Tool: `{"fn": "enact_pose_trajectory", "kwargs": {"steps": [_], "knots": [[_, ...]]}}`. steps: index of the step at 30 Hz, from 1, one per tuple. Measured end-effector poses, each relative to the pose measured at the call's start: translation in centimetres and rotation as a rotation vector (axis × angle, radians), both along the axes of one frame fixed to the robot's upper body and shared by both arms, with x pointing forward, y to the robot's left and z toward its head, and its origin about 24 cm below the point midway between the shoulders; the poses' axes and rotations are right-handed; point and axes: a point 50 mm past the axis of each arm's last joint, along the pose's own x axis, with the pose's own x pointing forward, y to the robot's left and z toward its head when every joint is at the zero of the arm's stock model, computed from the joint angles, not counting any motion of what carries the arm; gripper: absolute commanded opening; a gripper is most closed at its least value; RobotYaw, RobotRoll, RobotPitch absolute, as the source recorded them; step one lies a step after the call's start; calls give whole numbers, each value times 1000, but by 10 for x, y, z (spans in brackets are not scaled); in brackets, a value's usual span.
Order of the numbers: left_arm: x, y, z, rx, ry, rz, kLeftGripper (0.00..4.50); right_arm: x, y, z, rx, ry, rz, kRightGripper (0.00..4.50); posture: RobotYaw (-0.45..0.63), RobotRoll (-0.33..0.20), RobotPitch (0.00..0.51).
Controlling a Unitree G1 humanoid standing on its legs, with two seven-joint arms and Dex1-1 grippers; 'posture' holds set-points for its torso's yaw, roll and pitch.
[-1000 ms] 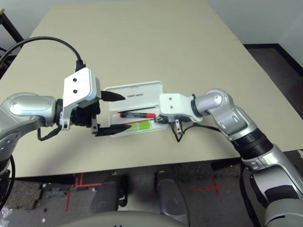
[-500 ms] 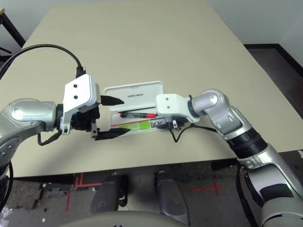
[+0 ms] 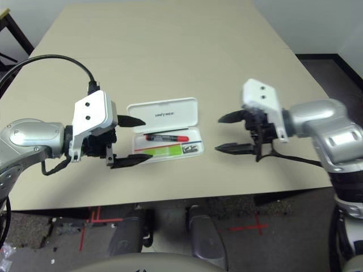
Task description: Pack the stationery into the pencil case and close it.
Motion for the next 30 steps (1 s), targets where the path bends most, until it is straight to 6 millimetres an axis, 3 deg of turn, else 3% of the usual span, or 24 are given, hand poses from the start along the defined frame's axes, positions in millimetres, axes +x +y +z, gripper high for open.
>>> {"fn": "enact_pose_trajectory", "kwargs": {"steps": [9, 13, 15, 22, 26, 30], "knots": [[10, 23, -12, -11, 70, 128, 4500, -10, -15, -2, 20, 20, -70, 4461, -62, 0, 136], [16, 54, -23, 129, 83, 243, 3596, -10, -16, -2, 20, 16, -76, 4500, -64, 0, 134], [22, 74, -28, 213, 70, 325, 2827, -10, -16, -2, 20, 15, -79, 4500, -64, 0, 133], [53, 112, -41, 332, -39, 520, 164, -9, -15, -2, 21, 7, -77, 4500, -72, 0, 131], [74, 114, -43, 288, -111, 611, 36, -9, -14, -3, 20, 8, -72, 4500, -79, 0, 130], [86, 107, -60, 230, -99, 658, 36, -10, -14, -4, 18, 13, -71, 4500, -85, 0, 131]]}}
